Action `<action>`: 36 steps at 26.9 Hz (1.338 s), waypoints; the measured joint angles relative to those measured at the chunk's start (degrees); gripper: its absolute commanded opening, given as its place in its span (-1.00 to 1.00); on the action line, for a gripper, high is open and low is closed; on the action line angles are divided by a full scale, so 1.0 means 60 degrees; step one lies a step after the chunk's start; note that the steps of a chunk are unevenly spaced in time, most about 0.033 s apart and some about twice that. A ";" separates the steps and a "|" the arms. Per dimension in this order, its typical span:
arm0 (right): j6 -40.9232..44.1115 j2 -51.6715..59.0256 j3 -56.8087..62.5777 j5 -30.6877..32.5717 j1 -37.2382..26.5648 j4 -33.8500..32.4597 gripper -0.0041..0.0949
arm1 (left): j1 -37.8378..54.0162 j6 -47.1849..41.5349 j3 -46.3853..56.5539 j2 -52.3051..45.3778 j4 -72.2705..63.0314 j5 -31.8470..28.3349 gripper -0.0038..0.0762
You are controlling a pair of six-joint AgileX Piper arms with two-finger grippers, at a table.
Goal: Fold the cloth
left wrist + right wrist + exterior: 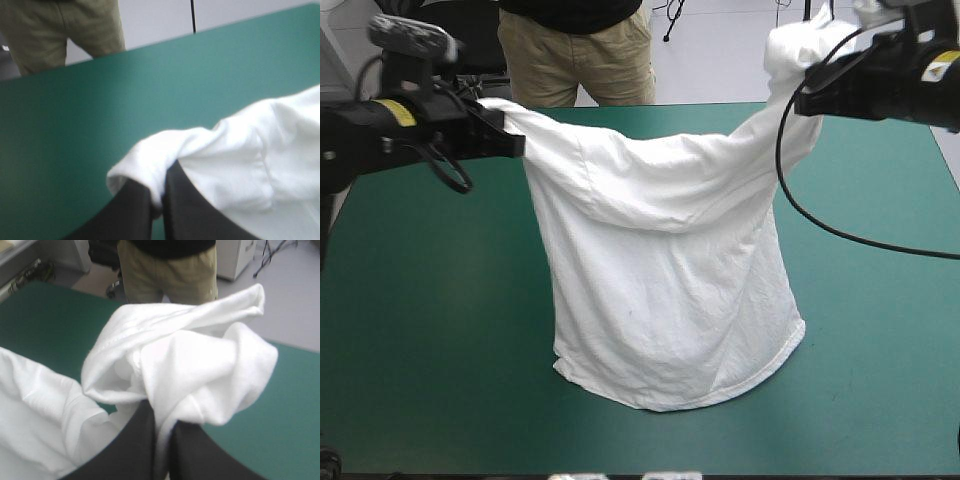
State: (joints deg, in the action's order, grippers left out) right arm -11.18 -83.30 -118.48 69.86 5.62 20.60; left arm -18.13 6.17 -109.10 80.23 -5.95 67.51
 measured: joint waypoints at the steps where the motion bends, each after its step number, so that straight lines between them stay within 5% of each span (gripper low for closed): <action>1: -0.0020 -0.0076 0.0497 -0.0200 0.0000 -0.0021 -0.95 | 0.0000 0.0000 0.0504 0.0118 0.0022 -0.0234 -0.95; 8: -0.0239 -0.1542 0.3097 -0.1918 0.0000 -0.0134 -0.95 | 0.0000 -0.0439 0.2266 0.1893 0.0888 -0.1889 -0.95; 19: -0.0619 -0.4073 0.3219 -0.3875 0.0000 -0.0107 -0.95 | 0.0000 -0.1999 0.2324 0.4776 0.1953 -0.3911 -0.95; 22: -0.0591 -0.4585 0.3219 -0.3976 0.0000 -0.0174 -0.78 | 0.0000 -0.2195 0.2324 0.5303 0.2028 -0.4185 -0.93; 25: -0.0581 -0.4998 0.3219 -0.3824 0.0000 -0.0235 -0.25 | 0.0000 -0.2225 0.2324 0.5612 0.2035 -0.4393 -0.72; 28: -0.0482 -0.5292 0.3219 -0.3640 0.0000 -0.0235 0.22 | 0.0000 -0.2253 0.2324 0.5793 0.2029 -0.4430 -0.29; 29: -0.0359 -0.5344 0.3219 -0.3619 0.0000 -0.0235 0.31 | 0.0000 -0.2253 0.2324 0.5830 0.2029 -0.4401 0.02; 31: -0.0088 -0.5372 0.3182 -0.3501 0.0000 -0.0246 0.22 | 0.0000 -0.2221 0.2274 0.5850 0.2135 -0.3923 0.23; 36: -0.0084 -0.4367 0.2934 -0.2472 0.0000 -0.0713 0.07 | 0.0000 -0.1545 0.1632 0.4622 0.2485 -0.2102 0.22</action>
State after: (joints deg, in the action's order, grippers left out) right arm -11.68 -109.50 -100.88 55.02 5.62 16.33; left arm -18.13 -3.10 -99.30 107.97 8.95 54.89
